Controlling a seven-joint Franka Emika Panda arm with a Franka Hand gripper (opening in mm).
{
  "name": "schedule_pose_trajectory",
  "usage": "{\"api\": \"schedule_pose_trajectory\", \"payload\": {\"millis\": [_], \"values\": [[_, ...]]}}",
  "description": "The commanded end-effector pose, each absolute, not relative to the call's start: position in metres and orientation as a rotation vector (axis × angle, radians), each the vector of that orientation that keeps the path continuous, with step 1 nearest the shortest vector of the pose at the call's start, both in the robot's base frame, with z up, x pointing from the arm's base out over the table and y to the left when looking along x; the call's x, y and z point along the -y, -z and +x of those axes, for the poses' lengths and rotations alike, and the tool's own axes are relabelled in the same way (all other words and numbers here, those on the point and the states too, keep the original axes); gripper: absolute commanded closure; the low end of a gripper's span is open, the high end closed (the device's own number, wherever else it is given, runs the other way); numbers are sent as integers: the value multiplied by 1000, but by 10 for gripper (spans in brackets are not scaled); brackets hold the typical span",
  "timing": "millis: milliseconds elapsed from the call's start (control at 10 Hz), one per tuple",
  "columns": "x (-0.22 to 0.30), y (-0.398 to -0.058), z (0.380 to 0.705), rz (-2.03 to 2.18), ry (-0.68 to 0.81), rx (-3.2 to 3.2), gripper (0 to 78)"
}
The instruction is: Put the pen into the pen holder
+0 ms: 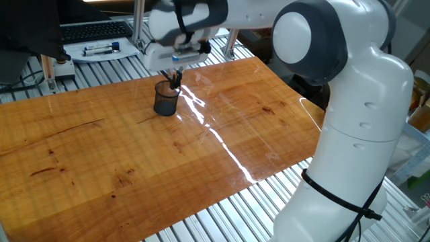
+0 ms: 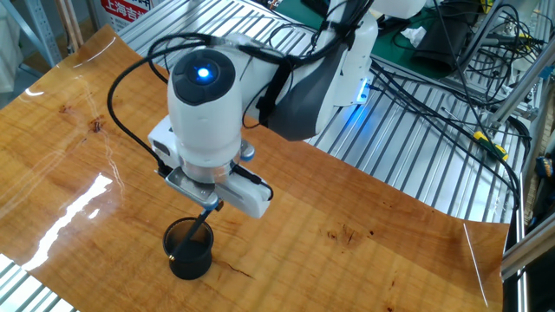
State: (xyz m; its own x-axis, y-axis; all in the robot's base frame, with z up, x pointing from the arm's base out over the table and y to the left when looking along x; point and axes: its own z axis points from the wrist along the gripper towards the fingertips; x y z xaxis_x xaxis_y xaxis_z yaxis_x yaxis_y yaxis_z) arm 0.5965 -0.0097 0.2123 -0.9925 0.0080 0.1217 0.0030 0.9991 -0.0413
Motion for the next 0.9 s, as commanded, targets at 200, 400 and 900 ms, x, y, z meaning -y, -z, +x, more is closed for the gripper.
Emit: {"api": "schedule_pose_trajectory", "payload": {"millis": [200,400,900], "values": [[-6,-222,571,-134,-83,2952,764],[-9,-224,567,-151,-91,2920,764],[-13,-234,564,-186,-99,2792,764]]}}
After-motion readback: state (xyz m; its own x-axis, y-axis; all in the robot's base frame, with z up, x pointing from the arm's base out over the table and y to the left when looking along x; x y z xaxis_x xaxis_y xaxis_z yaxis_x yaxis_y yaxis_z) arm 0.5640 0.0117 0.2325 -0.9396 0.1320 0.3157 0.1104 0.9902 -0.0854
